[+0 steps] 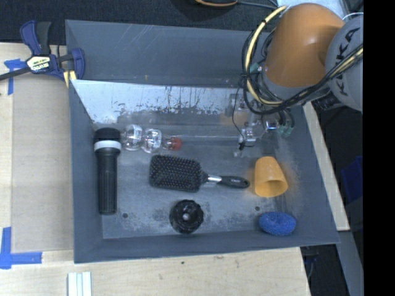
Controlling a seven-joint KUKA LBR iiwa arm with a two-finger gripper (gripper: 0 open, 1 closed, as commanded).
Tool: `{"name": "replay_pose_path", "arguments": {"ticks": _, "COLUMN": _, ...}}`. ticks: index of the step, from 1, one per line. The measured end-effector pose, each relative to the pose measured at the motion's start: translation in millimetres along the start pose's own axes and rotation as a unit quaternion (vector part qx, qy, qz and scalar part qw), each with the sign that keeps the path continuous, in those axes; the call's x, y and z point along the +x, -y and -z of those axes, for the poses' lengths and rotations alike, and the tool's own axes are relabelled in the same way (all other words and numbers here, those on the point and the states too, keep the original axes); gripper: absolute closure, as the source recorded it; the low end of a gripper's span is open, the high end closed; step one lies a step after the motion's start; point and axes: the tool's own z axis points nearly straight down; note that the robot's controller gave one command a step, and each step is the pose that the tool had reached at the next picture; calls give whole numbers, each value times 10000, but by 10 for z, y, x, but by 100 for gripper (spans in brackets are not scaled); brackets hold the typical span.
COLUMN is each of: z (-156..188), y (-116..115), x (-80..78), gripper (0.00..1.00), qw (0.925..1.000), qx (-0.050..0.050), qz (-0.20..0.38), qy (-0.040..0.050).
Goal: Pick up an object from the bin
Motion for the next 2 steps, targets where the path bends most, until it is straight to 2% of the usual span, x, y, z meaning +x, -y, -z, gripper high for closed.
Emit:
{"name": "replay_pose_path", "arguments": {"ticks": 1, "z": 53, "y": 0, "x": -10, "gripper": 0, "qw": 10000, "qx": 1, "qz": 3, "qy": 40}}
{"name": "replay_pose_path", "arguments": {"ticks": 2, "z": -1397, "y": -810, "x": -24, "gripper": 0, "qw": 9988, "qx": 10, "qz": 491, "qy": 6}}
